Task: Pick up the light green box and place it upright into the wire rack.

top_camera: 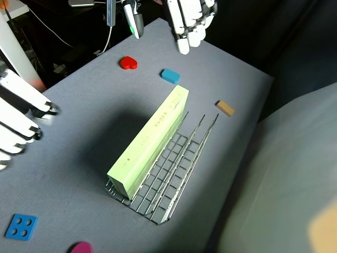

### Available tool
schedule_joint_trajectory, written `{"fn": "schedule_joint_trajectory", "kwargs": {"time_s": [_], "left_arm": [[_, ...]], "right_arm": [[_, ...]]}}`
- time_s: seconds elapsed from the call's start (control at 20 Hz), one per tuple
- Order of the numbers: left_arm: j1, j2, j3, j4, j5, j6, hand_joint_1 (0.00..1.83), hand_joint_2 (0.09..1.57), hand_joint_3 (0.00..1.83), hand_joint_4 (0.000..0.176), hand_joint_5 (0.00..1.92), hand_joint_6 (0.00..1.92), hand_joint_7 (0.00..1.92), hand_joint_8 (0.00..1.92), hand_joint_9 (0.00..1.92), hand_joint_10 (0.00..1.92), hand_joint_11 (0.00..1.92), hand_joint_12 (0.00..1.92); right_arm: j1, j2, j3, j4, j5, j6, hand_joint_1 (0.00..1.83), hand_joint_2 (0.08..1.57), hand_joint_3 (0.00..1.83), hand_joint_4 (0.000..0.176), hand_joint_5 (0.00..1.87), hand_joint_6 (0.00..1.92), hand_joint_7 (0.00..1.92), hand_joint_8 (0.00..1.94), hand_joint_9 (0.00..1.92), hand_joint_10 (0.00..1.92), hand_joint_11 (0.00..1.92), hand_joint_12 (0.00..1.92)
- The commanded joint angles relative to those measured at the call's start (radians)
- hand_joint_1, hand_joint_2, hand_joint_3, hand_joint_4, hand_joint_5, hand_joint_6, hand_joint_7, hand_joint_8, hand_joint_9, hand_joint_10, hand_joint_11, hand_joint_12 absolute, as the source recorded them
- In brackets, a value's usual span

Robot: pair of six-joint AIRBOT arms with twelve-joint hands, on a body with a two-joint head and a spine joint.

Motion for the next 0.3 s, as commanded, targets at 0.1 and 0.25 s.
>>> {"fn": "schedule_joint_trajectory", "kwargs": {"time_s": [0.1,0.25], "left_arm": [[-0.013,-0.003,0.003,0.083,-0.054,0.0,0.54,1.21,0.0,0.0,0.92,1.92,1.02,1.92,1.07,1.92,1.1,1.92],[-0.013,-0.003,0.003,0.083,-0.054,-0.003,0.56,1.27,0.01,0.0,1.2,1.92,1.31,1.92,1.35,1.92,1.44,1.92]], "right_arm": [[-0.021,0.012,-0.018,-0.15,0.04,0.015,0.75,1.23,0.01,0.0,1.06,1.92,1.28,1.94,1.62,1.92,1.84,1.92],[-0.032,0.03,-0.018,-0.194,0.068,0.034,0.69,1.37,0.0,0.047,1.22,1.92,1.44,1.94,1.69,1.92,1.92,1.92]]}}
